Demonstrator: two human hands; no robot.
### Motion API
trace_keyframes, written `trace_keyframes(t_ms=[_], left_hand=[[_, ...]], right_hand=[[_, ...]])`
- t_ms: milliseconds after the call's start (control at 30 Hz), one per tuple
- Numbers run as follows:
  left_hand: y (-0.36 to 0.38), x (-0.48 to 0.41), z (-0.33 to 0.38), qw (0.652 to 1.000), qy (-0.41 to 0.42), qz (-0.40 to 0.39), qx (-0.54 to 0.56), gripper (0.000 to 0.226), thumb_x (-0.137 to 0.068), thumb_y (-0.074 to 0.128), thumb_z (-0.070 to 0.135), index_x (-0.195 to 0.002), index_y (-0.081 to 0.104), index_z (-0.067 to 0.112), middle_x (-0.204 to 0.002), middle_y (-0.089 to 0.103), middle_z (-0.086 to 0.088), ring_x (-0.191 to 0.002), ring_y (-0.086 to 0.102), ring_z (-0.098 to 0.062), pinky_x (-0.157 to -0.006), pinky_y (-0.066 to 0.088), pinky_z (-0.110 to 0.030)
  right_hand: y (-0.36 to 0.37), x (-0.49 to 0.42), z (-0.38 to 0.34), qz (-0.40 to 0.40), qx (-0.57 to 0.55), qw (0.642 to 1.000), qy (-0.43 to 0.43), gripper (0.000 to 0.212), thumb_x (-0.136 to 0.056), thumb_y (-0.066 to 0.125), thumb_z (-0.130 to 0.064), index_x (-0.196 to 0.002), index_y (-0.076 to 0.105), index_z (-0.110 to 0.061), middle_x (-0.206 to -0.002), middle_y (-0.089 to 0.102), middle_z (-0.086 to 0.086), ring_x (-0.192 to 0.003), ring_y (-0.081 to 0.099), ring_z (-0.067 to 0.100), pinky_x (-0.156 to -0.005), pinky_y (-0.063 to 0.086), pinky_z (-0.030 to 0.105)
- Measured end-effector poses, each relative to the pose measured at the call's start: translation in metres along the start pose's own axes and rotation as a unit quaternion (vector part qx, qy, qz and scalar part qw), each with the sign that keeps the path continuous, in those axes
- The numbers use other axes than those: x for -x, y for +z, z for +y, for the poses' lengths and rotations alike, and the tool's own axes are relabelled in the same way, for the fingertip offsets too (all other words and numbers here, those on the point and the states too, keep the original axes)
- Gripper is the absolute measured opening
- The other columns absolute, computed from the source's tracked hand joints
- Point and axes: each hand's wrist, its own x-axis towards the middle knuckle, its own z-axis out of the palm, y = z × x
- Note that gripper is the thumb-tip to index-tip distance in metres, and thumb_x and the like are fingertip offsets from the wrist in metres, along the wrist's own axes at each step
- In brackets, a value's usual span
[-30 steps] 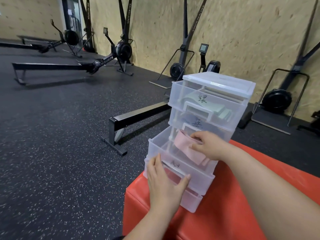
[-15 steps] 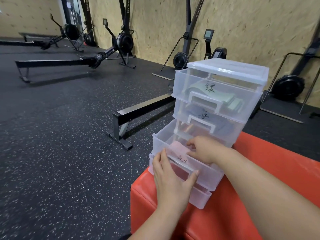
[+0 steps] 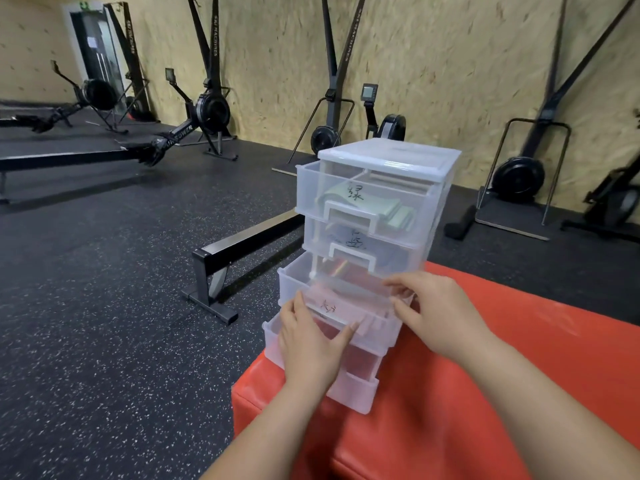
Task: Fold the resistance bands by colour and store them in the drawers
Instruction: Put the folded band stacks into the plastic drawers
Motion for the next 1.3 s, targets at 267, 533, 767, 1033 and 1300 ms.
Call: trace_keyframes(t_ms=[267, 533, 767, 1033, 1300], left_hand=[[0.014, 0.030, -0.001, 0.999, 0.025, 0.021, -0.011, 0.104, -0.081, 0.081, 0.061, -0.159, 0.031, 0.013, -0.145, 0.045, -0.015, -0.140, 0.038, -0.035, -0.118, 0.036, -0.051], [0.040, 0.110, 0.044, 0.954, 0.289, -0.076, 0.008, 0.057, -0.087, 0.077, 0.045, -0.136, 0.058, 0.024, -0.127, 0.054, 0.003, -0.119, 0.054, -0.023, -0.107, 0.046, -0.045], [0.095, 0.161, 0.065, 0.888, 0.372, -0.271, -0.012, 0.045, -0.090, 0.072, 0.052, -0.127, 0.064, 0.028, -0.112, 0.058, 0.012, -0.106, 0.054, -0.012, -0.096, 0.048, -0.035], [0.148, 0.204, 0.090, 0.851, 0.376, -0.366, -0.013, 0.047, -0.091, 0.068, 0.055, -0.129, 0.064, 0.029, -0.116, 0.060, 0.009, -0.111, 0.055, -0.018, -0.097, 0.049, -0.039], [0.185, 0.235, 0.101, 0.819, 0.407, -0.401, -0.042, 0.046, -0.091, 0.070, 0.050, -0.130, 0.064, 0.028, -0.118, 0.059, 0.005, -0.113, 0.054, -0.020, -0.101, 0.046, -0.036]], right_hand=[[0.006, 0.140, 0.086, -0.002, -0.038, 0.991, 0.126, 0.028, -0.086, 0.079, -0.020, -0.106, 0.074, -0.040, -0.092, 0.072, -0.026, -0.082, 0.068, -0.006, -0.080, 0.059, 0.035], [0.010, 0.247, 0.127, 0.011, -0.052, 0.970, 0.237, 0.035, -0.083, 0.081, -0.011, -0.106, 0.076, -0.037, -0.092, 0.072, -0.024, -0.084, 0.067, -0.006, -0.084, 0.057, 0.029], [-0.014, 0.302, 0.152, 0.005, -0.015, 0.951, 0.310, 0.035, -0.083, 0.081, -0.019, -0.113, 0.075, -0.036, -0.103, 0.072, -0.013, -0.095, 0.067, 0.012, -0.092, 0.053, 0.035], [-0.040, 0.350, 0.178, -0.076, 0.055, 0.884, 0.457, 0.048, -0.083, 0.076, -0.039, -0.129, 0.066, -0.036, -0.123, 0.064, 0.004, -0.116, 0.059, 0.031, -0.104, 0.046, 0.038], [-0.047, 0.373, 0.178, -0.166, 0.054, 0.830, 0.530, 0.069, -0.085, 0.073, -0.046, -0.146, 0.050, -0.023, -0.136, 0.056, 0.011, -0.125, 0.059, 0.031, -0.103, 0.048, 0.036]])
